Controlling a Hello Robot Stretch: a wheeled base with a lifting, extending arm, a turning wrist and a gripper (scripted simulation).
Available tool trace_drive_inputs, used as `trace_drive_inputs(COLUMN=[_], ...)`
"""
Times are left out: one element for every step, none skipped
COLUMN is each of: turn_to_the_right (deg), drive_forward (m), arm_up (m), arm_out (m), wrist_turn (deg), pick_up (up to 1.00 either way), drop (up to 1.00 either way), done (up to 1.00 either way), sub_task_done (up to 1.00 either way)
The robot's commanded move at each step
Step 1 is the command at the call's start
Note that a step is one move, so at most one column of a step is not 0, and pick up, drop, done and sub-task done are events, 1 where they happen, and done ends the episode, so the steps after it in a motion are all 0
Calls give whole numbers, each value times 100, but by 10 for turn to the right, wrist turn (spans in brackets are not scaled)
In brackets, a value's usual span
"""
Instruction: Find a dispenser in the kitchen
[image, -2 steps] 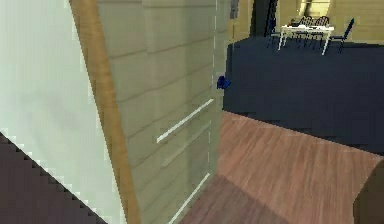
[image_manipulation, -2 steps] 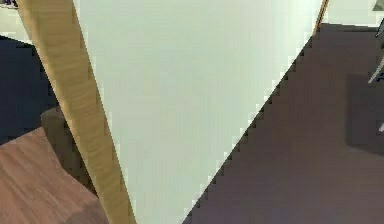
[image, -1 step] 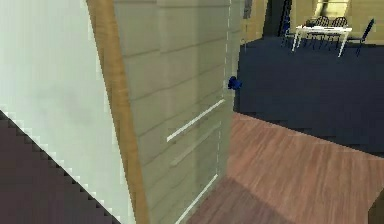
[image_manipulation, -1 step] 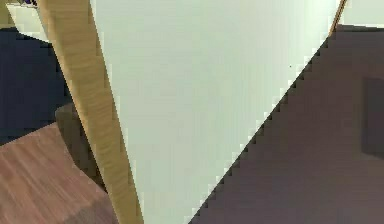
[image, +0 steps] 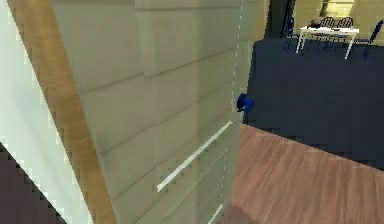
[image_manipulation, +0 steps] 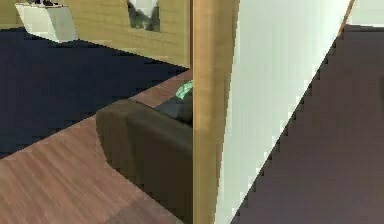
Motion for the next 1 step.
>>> trace_drive_inputs(turn_to_the_right=[300], drive_forward=[0], arm_up=[0], arm_out=[0], wrist_turn=[0], pick_up=[0], drop=[0], done=[0], sub_task_done=[0])
